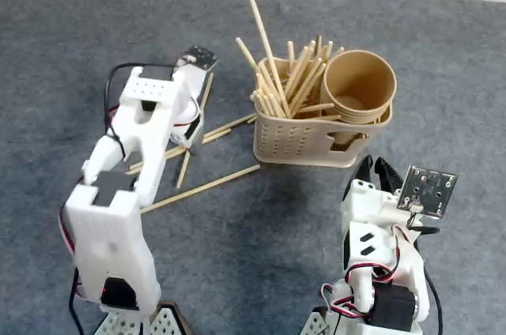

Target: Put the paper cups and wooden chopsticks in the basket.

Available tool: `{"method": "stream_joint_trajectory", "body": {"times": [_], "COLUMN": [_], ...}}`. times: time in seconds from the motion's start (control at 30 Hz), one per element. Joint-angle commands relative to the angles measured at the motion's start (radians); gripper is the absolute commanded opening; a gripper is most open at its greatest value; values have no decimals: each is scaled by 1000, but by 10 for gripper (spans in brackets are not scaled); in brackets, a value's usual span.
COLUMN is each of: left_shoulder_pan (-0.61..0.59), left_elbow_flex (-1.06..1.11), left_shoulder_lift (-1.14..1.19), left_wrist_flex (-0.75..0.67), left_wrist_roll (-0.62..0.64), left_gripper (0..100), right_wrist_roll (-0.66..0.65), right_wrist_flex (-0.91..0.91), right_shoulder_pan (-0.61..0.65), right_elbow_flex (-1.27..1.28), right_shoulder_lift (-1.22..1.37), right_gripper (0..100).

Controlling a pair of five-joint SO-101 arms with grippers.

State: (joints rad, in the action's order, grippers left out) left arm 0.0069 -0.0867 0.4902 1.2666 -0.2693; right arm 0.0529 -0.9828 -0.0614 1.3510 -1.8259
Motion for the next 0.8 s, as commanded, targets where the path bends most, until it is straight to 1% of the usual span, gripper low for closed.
{"method": "stream_joint_trajectory", "body": {"times": [0.0,0.07,0.13,0.23,0.33,0.47,0.6,0.77], "left_shoulder_pan": [-5,-12,-13,-5,-1,-4,-7,-10], "left_elbow_flex": [-120,-179,-226,-295,-335,-354,-420,-498], "left_shoulder_lift": [62,124,177,228,243,237,236,166], "left_wrist_flex": [-2,2,6,94,161,224,315,417], "left_wrist_roll": [-21,-21,-44,-124,-149,-149,-149,-146], "left_gripper": [175,170,129,49,4,5,5,5], "right_wrist_roll": [2,2,2,2,2,2,2,2], "right_wrist_flex": [4,4,4,4,4,4,4,4], "right_shoulder_pan": [8,7,5,5,5,5,5,4], "right_elbow_flex": [-7,-7,-7,-7,-7,-7,-7,-7], "right_shoulder_lift": [-2,-2,-2,-2,-2,-2,-2,-2], "right_gripper": [70,70,70,70,70,70,70,70]}}
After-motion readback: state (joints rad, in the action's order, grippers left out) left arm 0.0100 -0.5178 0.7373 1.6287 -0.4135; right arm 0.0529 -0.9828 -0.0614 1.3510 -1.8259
